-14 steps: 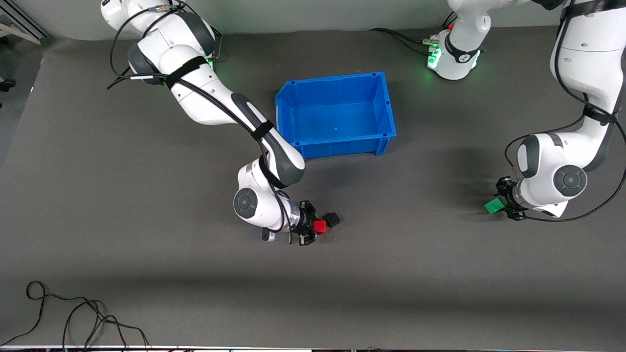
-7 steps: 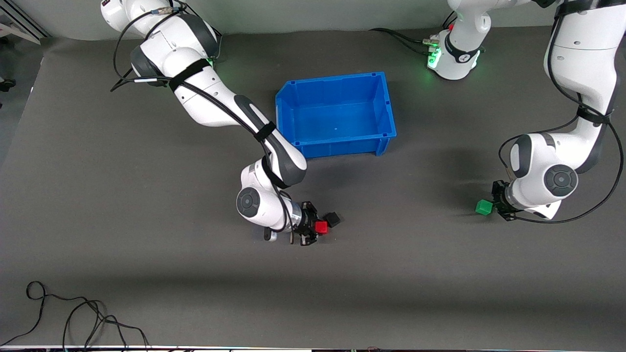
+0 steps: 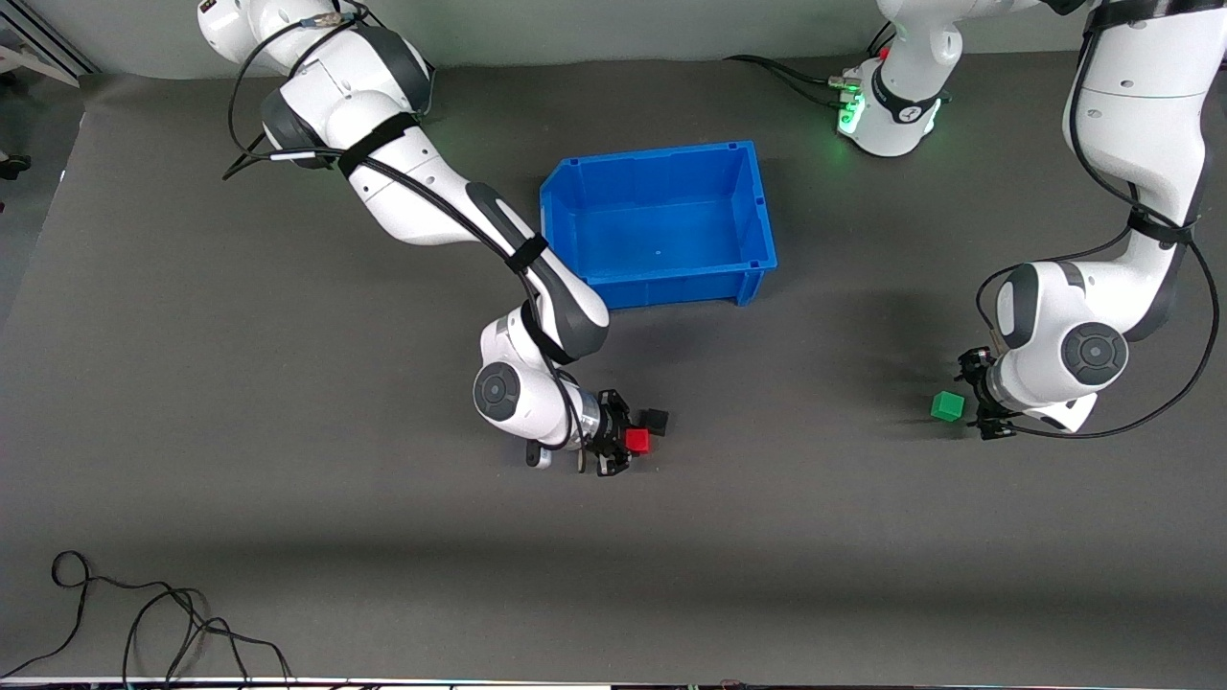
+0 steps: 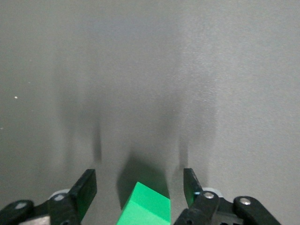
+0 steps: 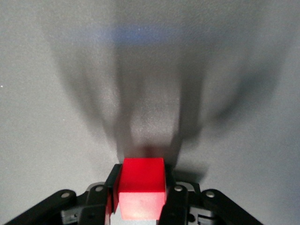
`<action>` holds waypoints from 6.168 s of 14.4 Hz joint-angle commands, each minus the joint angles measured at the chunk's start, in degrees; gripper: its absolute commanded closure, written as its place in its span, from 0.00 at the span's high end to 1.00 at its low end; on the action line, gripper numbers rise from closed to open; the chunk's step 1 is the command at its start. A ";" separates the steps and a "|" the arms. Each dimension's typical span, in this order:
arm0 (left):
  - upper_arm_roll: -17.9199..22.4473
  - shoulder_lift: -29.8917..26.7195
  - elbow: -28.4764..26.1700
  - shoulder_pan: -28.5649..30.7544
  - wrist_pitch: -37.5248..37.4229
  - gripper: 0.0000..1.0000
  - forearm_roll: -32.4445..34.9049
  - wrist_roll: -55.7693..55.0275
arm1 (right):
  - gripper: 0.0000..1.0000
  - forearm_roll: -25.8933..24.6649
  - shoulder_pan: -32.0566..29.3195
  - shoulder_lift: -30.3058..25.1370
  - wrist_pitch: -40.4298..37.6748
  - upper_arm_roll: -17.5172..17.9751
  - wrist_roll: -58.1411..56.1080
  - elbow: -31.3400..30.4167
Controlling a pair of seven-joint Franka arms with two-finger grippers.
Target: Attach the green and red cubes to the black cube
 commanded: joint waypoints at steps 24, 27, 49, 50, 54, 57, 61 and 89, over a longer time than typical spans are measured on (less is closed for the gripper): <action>-6.04 0.78 5.82 -3.09 -0.07 0.00 -1.99 2.24 | 0.10 -9.84 -0.12 -2.21 -13.86 -0.61 -3.14 0.17; -6.22 1.74 8.47 -7.30 -1.32 0.00 -1.99 -3.57 | 0.10 -6.70 -0.56 -2.21 -13.51 0.53 -0.34 1.48; -6.66 11.94 23.68 -26.57 -5.53 1.00 -3.84 -22.31 | 0.10 -1.40 1.81 2.53 4.07 6.60 11.63 5.27; -6.66 11.77 23.68 -26.57 -5.62 1.00 -3.84 -22.31 | 0.10 -1.40 1.81 2.53 4.07 6.60 11.54 5.35; -6.22 10.98 26.56 -25.17 -11.23 1.00 -3.75 -20.56 | 1.00 -1.93 1.63 2.36 3.81 6.34 10.58 5.26; -6.22 10.80 28.95 -22.27 -14.23 1.00 -3.75 -17.58 | 1.00 -2.63 1.02 1.31 0.23 5.90 10.48 5.27; -5.96 7.64 28.86 -16.39 -18.00 1.00 -3.66 -4.34 | 1.00 -7.46 -3.81 -6.41 -9.11 5.28 2.68 1.59; -12.55 -13.72 49.60 4.81 -68.03 1.00 -5.95 90.42 | 1.00 -30.94 -19.72 -64.88 -42.86 -8.25 -92.44 -34.37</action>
